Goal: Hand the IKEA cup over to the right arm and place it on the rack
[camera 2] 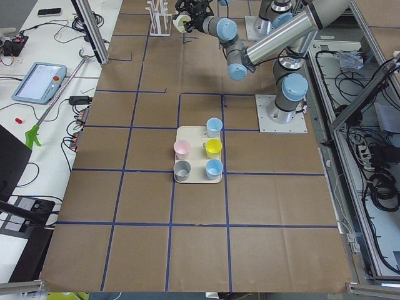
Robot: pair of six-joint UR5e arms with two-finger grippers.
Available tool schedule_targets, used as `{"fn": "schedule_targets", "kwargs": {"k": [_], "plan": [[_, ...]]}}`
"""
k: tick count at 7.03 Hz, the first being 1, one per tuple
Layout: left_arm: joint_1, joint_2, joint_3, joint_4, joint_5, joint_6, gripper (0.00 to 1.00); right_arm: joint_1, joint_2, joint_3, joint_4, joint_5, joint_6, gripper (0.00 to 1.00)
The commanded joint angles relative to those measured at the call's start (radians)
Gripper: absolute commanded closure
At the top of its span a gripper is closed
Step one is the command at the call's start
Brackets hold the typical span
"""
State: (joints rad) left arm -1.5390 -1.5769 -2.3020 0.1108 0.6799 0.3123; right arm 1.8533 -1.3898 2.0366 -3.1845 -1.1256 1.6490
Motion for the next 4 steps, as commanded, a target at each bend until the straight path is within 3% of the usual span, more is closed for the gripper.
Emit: {"fn": "schedule_targets", "kwargs": {"k": [1,3,4], "plan": [[0.023,0.015,-0.002,-0.002,-0.008,-0.015,0.01,0.0,0.0,-0.007,0.0,0.001,0.0,0.56],[0.139,0.031,-0.008,-0.005,-0.017,-0.016,0.01,-0.003,0.006,-0.022,0.0,0.003,-0.002,0.59],[0.198,0.052,-0.008,-0.02,-0.069,-0.016,0.01,-0.014,0.008,-0.025,-0.002,0.003,-0.008,0.61]]}}
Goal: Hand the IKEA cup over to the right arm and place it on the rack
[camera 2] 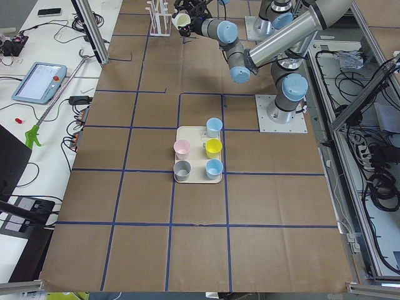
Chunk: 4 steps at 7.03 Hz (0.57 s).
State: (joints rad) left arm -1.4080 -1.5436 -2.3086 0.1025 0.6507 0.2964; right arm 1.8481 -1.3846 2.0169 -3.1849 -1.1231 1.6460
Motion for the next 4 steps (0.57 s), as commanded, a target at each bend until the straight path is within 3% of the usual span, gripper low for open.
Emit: {"fn": "schedule_targets", "kwargs": {"k": [1,2,3,4], "plan": [[0.105,0.023,0.012,-0.061,-0.04,0.004,0.01,-0.02,0.01,-0.007,-0.01,-0.001,-0.009,0.62],[0.107,0.014,0.036,-0.122,-0.026,0.009,0.01,-0.052,0.027,-0.02,-0.018,-0.003,-0.05,0.68],[0.106,-0.01,0.087,-0.174,0.056,0.006,0.01,-0.107,0.033,-0.033,-0.033,-0.013,-0.157,0.69],[0.094,-0.003,0.162,-0.336,0.24,-0.025,0.01,-0.156,0.036,-0.049,-0.036,-0.017,-0.258,0.69]]}}
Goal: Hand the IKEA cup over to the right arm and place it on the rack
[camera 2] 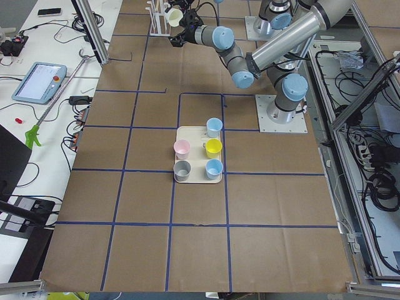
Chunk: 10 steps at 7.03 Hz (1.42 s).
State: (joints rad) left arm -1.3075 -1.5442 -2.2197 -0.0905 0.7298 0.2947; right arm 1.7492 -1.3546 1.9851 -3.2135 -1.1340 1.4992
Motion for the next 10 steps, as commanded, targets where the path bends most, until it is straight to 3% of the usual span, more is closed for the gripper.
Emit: {"fn": "schedule_targets", "kwargs": {"k": [1,4,5,6,8,10], "plan": [[-0.019,-0.011,0.16,-0.294,0.262,-0.061,0.01,-0.089,0.032,-0.037,-0.009,-0.03,-0.208,0.7],[-0.174,-0.029,0.447,-0.999,0.741,-0.276,0.01,-0.143,0.109,-0.104,-0.057,-0.293,-0.666,0.8],[-0.214,-0.033,0.545,-1.255,0.835,-0.311,0.01,-0.178,0.13,-0.129,-0.086,-0.337,-0.839,0.8],[-0.225,-0.019,0.608,-1.434,0.842,-0.339,0.01,-0.213,0.173,-0.164,-0.141,-0.342,-1.013,0.8],[-0.231,-0.004,0.605,-1.486,0.838,-0.374,0.0,-0.226,0.227,-0.23,-0.164,-0.4,-1.298,0.8],[-0.228,0.016,0.597,-1.485,0.835,-0.361,0.0,-0.238,0.282,-0.232,-0.297,-0.42,-1.44,0.8]]}}
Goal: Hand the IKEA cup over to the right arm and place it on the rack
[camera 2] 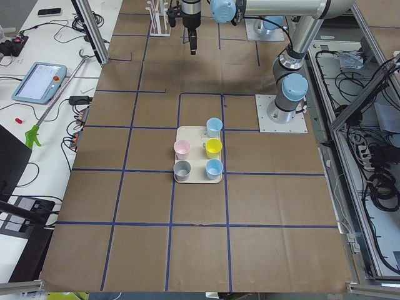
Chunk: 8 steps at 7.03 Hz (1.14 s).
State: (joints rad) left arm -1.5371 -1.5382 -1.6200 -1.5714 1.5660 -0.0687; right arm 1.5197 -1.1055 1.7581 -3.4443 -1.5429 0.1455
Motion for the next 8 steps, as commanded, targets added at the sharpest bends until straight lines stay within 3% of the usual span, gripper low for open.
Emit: {"fn": "schedule_targets", "kwargs": {"k": [1,4,6,8], "plan": [[0.011,0.027,-0.006,-0.009,0.003,0.003,0.0,-0.03,0.056,-0.003,-0.097,-0.013,-0.115,0.8],[0.07,0.09,-0.075,-0.009,0.006,0.113,0.01,-0.039,0.12,0.017,-0.145,-0.013,-0.113,0.79],[0.249,0.202,-0.229,0.004,0.008,0.328,0.0,-0.039,0.141,0.034,-0.19,-0.014,-0.112,0.78],[0.407,0.265,-0.305,0.002,0.014,0.493,0.01,-0.039,0.141,0.075,-0.191,-0.014,-0.11,0.78]]}}
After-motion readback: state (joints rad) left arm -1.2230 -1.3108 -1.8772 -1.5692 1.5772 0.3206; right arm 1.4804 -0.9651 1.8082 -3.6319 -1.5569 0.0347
